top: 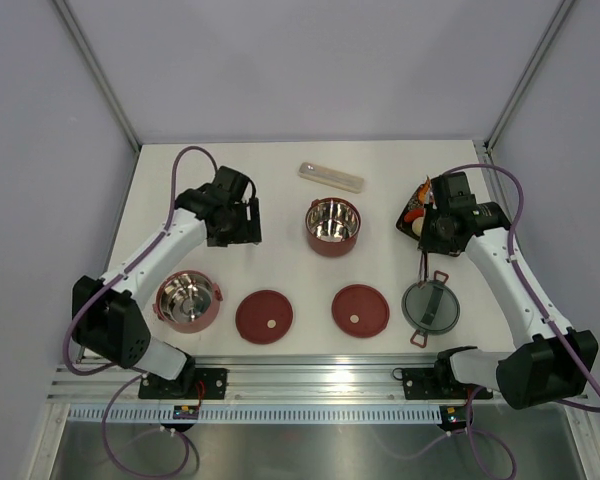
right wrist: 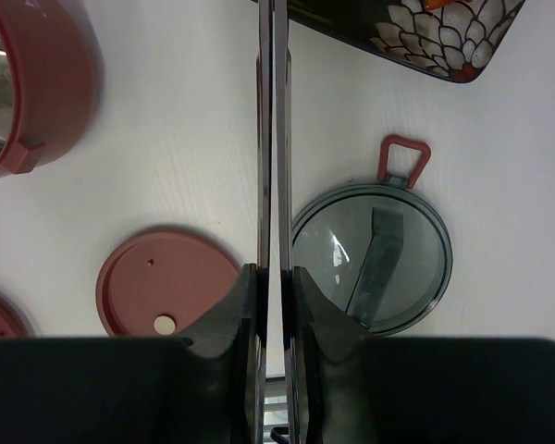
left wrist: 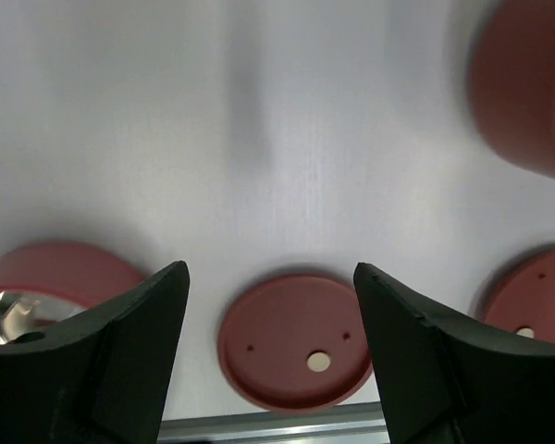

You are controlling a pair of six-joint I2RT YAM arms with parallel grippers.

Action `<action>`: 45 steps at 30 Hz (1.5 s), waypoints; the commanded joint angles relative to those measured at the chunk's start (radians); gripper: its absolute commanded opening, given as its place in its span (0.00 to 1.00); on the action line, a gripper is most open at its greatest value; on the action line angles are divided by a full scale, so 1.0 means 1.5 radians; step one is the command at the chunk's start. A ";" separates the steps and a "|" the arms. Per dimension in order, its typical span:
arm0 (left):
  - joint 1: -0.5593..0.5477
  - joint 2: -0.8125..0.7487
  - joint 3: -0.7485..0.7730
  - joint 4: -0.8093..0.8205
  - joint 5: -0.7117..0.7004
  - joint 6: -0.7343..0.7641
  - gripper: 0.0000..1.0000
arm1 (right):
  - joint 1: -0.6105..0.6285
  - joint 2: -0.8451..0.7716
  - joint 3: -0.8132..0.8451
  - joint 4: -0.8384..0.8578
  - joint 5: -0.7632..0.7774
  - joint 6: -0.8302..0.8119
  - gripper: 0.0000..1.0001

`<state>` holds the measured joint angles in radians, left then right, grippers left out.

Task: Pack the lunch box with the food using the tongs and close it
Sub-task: Move the packing box to the center of the board.

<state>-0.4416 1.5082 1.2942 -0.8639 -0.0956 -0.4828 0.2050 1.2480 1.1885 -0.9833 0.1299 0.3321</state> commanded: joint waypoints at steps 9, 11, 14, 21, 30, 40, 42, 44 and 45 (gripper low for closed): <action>-0.005 -0.152 -0.131 -0.171 -0.162 -0.079 0.91 | -0.003 0.004 0.019 0.042 -0.062 -0.017 0.17; 0.000 -0.165 -0.156 -0.155 -0.166 -0.098 0.92 | -0.004 0.008 0.018 0.051 -0.071 -0.017 0.17; 0.034 -0.176 -0.203 -0.099 -0.129 -0.109 0.93 | -0.004 0.012 0.017 0.054 -0.083 -0.020 0.18; 0.060 -0.136 -0.280 0.048 -0.023 -0.132 0.93 | -0.004 0.004 0.020 0.053 -0.084 -0.022 0.18; 0.070 -0.036 -0.217 0.180 0.113 -0.073 0.89 | -0.004 -0.008 -0.001 0.046 -0.064 -0.013 0.19; 0.002 0.120 -0.038 0.216 0.164 -0.067 0.89 | -0.005 -0.013 -0.028 0.046 -0.062 0.014 0.25; -0.005 0.139 0.003 0.216 0.175 -0.066 0.89 | -0.007 -0.013 -0.043 0.051 -0.055 0.016 0.29; -0.012 0.161 0.024 0.216 0.193 -0.066 0.89 | -0.030 -0.010 -0.055 0.060 -0.063 0.013 0.29; -0.015 0.165 0.030 0.217 0.198 -0.065 0.89 | -0.040 -0.009 -0.062 0.062 -0.067 0.011 0.28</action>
<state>-0.4561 1.7344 1.2732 -0.5823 0.1364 -0.5980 0.1848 1.2537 1.1149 -0.9207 0.0319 0.3412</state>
